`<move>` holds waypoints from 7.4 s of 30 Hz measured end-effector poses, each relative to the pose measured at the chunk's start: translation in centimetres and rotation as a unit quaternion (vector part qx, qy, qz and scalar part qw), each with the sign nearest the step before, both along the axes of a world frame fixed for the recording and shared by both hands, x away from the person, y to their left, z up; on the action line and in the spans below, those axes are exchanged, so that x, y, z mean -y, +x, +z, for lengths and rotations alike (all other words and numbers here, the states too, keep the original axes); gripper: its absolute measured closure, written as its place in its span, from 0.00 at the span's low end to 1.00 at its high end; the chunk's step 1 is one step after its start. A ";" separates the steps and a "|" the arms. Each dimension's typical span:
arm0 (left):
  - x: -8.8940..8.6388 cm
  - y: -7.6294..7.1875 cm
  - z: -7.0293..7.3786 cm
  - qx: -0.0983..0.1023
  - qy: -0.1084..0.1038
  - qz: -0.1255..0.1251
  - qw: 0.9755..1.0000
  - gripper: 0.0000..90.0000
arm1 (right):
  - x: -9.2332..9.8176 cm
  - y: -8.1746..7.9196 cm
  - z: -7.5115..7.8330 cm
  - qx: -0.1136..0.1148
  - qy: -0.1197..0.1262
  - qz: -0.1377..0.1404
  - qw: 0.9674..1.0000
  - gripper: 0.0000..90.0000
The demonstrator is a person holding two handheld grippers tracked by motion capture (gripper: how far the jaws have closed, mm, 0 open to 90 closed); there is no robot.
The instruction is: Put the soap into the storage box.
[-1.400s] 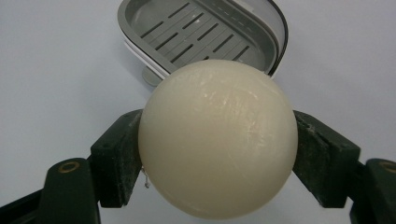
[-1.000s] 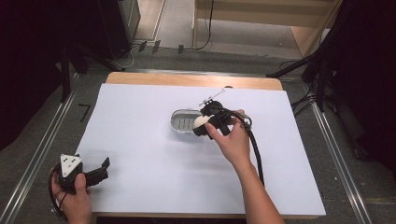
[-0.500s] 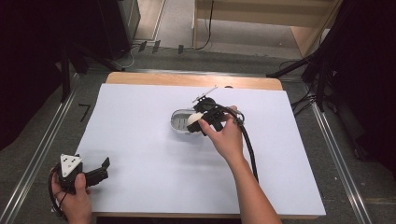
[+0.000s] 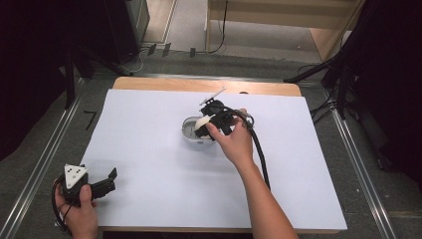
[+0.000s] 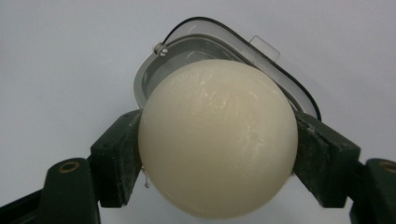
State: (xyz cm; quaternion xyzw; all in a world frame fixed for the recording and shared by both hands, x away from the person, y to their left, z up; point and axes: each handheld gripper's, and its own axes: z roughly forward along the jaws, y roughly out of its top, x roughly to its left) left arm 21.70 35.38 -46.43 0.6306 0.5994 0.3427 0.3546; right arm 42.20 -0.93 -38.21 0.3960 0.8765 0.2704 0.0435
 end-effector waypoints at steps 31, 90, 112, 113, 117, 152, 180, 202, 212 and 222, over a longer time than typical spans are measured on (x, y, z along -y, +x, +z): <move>0.0 0.1 0.0 -0.006 0.000 0.000 1.000 0.00 | -1.4 1.9 -1.8 -0.033 -0.005 -0.034 0.999 0.28; 0.0 0.1 0.0 -0.006 -0.002 0.002 1.000 0.00 | 1.0 0.3 -1.3 -0.028 0.026 -0.059 0.998 0.25; 0.0 0.1 0.0 -0.007 0.002 0.002 1.000 0.00 | 6.5 -1.6 -2.3 -0.023 0.031 -0.089 0.995 0.25; 0.1 0.1 0.0 -0.007 0.002 0.003 1.000 0.00 | 6.7 -1.7 -2.4 -0.022 0.030 -0.088 0.995 0.25; 0.1 0.1 0.0 -0.006 0.002 0.003 1.000 0.00 | 7.5 -2.0 -2.5 -0.023 0.030 -0.094 0.995 0.24; 0.3 0.2 0.0 -0.010 0.012 0.001 1.000 0.00 | 15.4 -6.0 -5.4 -0.018 0.050 -0.101 0.993 0.21; 0.3 0.1 0.0 -0.005 0.013 -0.003 1.000 0.00 | 20.4 -10.3 -7.2 0.010 0.073 -0.108 0.991 0.16; 0.3 0.1 0.0 -0.006 0.015 -0.004 1.000 0.00 | 25.6 -13.2 -8.1 0.052 0.087 -0.153 0.983 0.16; 0.4 0.1 0.0 -0.005 0.016 -0.003 1.000 0.00 | 28.4 -14.5 -8.7 0.061 0.103 -0.179 0.976 0.16; 0.4 0.0 0.0 -0.004 0.016 -0.003 1.000 0.00 | 31.5 -15.9 -9.5 0.070 0.122 -0.203 0.969 0.16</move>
